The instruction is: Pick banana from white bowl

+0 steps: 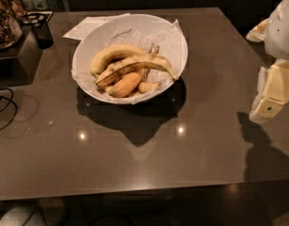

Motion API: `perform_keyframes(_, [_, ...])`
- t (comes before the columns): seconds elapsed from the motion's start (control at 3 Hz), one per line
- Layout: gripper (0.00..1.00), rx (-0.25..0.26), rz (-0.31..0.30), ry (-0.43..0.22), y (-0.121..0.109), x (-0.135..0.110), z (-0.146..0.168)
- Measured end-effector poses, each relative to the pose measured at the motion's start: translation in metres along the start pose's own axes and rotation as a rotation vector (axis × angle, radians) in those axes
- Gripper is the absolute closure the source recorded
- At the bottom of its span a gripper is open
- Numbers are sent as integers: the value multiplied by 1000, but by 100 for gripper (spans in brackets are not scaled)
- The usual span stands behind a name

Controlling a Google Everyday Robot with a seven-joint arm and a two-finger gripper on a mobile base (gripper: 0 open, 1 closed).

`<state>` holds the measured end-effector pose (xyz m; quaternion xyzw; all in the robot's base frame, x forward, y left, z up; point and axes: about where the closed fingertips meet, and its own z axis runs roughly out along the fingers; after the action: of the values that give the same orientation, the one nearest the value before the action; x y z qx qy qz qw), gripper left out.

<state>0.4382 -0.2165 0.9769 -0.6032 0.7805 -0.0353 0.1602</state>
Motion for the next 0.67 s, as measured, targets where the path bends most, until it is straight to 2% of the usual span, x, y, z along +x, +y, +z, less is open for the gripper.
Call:
perform_keyframes(0.33, [0, 0, 0, 0, 0, 0, 0])
perform_keyframes(0.67, [0, 40, 5, -10, -6, -9, -5])
